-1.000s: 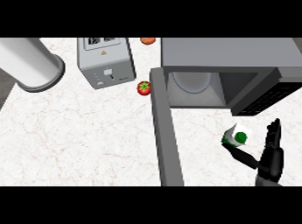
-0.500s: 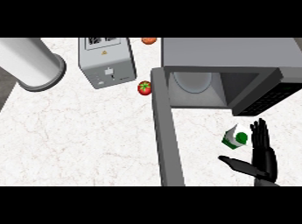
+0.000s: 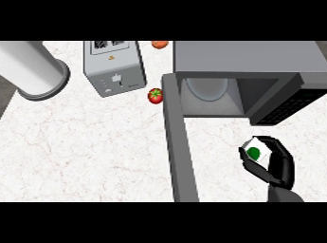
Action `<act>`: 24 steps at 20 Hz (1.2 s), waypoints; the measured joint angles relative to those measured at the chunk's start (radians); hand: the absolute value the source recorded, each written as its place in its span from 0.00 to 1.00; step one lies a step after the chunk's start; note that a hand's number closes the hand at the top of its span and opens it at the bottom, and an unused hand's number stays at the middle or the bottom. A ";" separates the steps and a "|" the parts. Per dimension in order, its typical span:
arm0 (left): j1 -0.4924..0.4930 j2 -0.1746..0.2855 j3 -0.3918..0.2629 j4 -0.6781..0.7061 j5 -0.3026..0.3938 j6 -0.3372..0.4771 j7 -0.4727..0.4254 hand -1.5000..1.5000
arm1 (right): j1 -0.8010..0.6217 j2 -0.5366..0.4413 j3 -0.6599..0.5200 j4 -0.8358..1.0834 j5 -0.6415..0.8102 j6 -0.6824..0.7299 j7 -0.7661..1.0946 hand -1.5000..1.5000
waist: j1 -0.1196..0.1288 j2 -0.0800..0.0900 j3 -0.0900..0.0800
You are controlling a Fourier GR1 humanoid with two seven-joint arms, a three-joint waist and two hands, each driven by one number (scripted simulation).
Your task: Pick up the milk, place it into the microwave and close the microwave
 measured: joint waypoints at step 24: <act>0.012 -0.003 0.074 0.017 0.075 -0.068 0.002 0.00 | 0.023 -0.078 0.179 -0.489 -0.025 0.285 0.310 1.00 | -0.006 -0.002 -0.001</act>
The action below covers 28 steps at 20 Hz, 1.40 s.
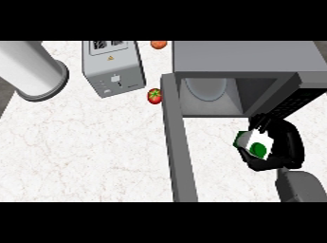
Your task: Pick up the milk, place it into the microwave and close the microwave
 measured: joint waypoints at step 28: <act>-0.085 0.038 0.098 0.069 0.079 -0.072 0.033 0.00 | -0.349 0.049 -0.026 0.217 0.189 -0.287 0.012 1.00 | 0.009 -0.019 0.015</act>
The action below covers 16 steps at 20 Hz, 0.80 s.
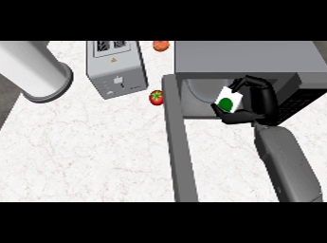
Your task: Pick up the milk, place it into the microwave and close the microwave
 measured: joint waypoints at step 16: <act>-0.067 0.015 -0.039 0.024 -0.022 -0.020 0.008 0.00 | 0.044 -0.022 -0.041 -0.006 0.056 -0.191 -0.201 1.00 | 0.075 0.013 0.001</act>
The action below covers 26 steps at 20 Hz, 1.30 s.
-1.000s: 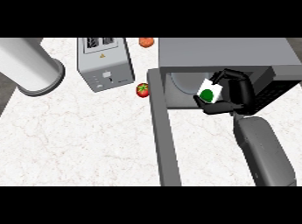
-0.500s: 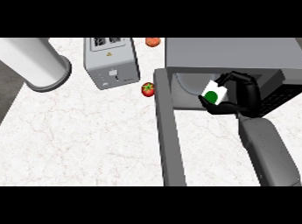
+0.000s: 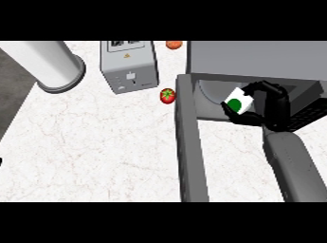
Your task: Pick up the milk, place it into the microwave and close the microwave
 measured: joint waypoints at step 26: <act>-0.105 0.036 -0.065 0.027 -0.099 -0.008 0.029 0.00 | 0.031 0.061 -0.041 0.039 0.149 -0.235 -0.003 0.00 | 0.132 0.061 -0.011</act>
